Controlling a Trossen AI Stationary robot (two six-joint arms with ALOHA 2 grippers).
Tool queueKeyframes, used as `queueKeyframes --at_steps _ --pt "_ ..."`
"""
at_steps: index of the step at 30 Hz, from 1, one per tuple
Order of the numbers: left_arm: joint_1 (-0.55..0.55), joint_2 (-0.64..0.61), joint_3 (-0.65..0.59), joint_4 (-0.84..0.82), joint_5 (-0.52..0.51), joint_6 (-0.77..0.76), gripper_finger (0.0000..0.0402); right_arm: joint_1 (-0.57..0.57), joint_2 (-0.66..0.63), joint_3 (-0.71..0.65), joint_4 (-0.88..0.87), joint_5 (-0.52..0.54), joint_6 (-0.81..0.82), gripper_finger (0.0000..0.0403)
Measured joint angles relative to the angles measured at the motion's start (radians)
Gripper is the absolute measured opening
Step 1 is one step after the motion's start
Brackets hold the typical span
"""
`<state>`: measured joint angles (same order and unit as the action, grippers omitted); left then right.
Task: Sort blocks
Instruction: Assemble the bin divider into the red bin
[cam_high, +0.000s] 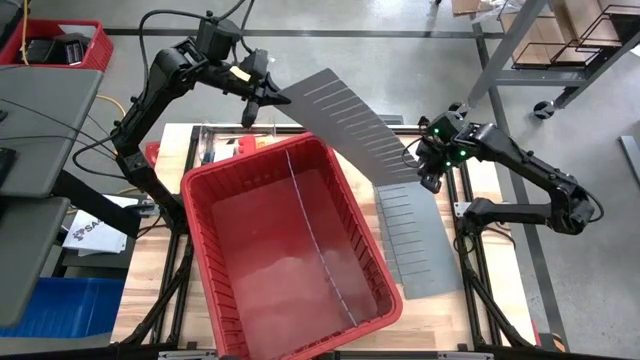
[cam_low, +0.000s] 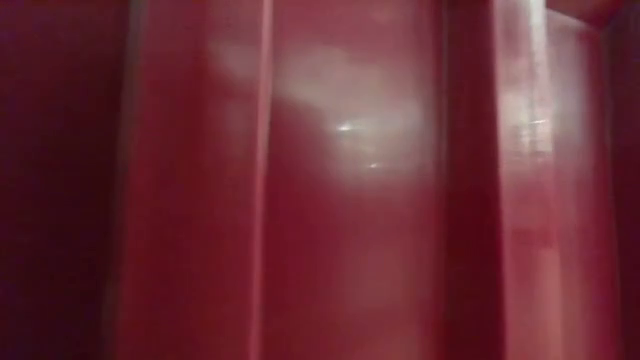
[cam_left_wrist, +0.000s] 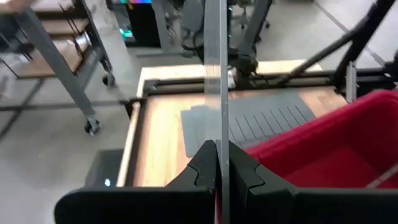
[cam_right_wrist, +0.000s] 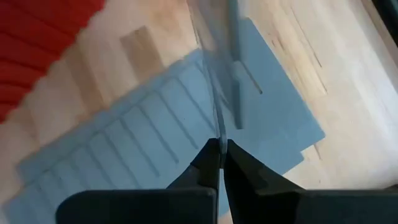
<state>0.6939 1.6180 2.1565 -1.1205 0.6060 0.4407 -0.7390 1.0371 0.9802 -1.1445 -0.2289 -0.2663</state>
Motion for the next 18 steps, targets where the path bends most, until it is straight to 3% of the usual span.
queueKeyframes --at_steps 6,10,18 --pt "0.002 -0.007 0.003 0.126 0.001 -0.028 0.0 0.02 -0.018 0.208 -0.162 0.001 0.038 0.0001" --pt "0.003 -0.009 0.004 0.206 -0.006 -0.056 0.0 0.055 -0.02 0.388 -0.263 -0.06 0.109 0.0001" --pt "0.006 -0.076 0.002 0.21 -0.002 -0.084 0.0 0.25 -0.02 0.641 -0.343 -0.197 0.306 0.0001"
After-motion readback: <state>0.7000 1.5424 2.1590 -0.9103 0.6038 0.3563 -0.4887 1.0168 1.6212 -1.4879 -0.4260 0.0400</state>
